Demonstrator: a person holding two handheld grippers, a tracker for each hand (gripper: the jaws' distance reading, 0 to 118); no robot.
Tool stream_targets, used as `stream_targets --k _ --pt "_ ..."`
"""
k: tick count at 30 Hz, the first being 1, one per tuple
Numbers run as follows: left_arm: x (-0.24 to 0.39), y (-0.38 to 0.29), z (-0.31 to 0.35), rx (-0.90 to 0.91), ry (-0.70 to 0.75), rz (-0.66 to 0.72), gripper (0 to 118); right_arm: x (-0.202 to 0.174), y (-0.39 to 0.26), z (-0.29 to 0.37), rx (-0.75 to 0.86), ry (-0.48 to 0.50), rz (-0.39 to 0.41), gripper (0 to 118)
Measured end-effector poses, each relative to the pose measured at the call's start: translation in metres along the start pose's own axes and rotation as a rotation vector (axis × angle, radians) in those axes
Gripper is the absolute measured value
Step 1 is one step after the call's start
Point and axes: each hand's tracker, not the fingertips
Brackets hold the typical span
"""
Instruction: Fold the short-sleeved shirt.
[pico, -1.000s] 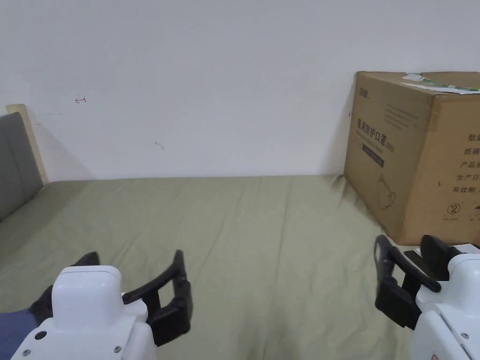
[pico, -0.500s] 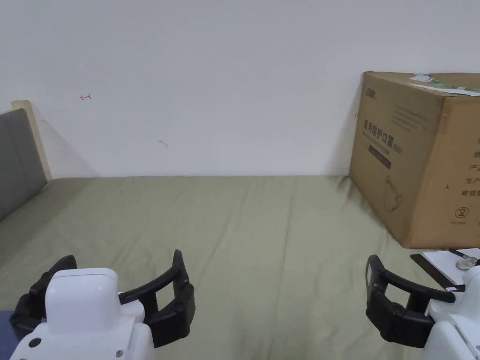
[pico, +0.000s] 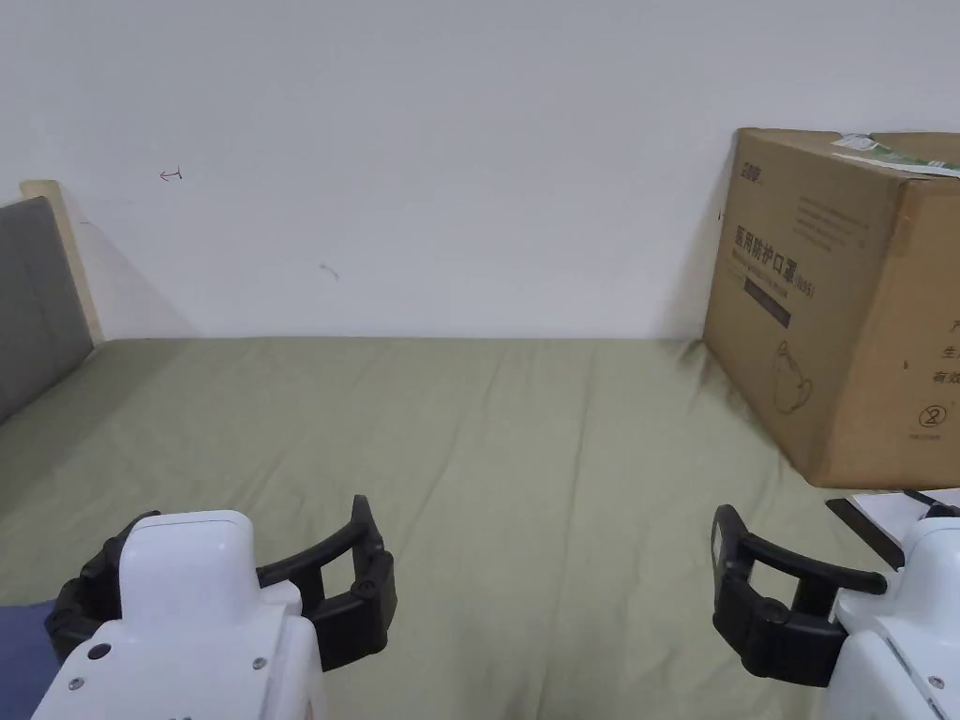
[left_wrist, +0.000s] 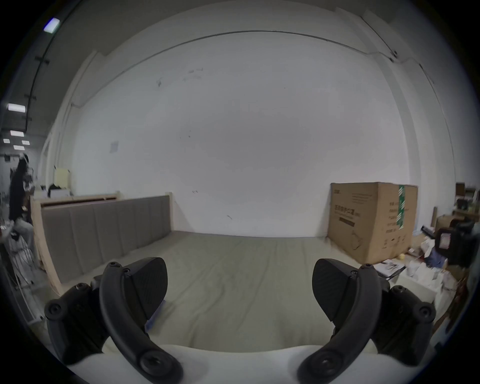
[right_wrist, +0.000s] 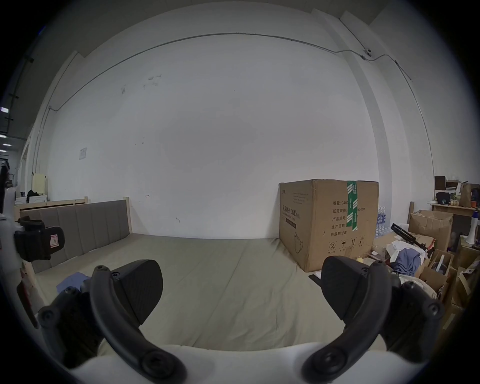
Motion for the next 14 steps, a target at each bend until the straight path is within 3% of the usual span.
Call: stream_targets --k 14 --pt "0.011 -0.005 -0.005 -0.047 0.045 -0.084 111 -0.006 -0.006 -0.006 -0.044 -0.007 0.004 118"
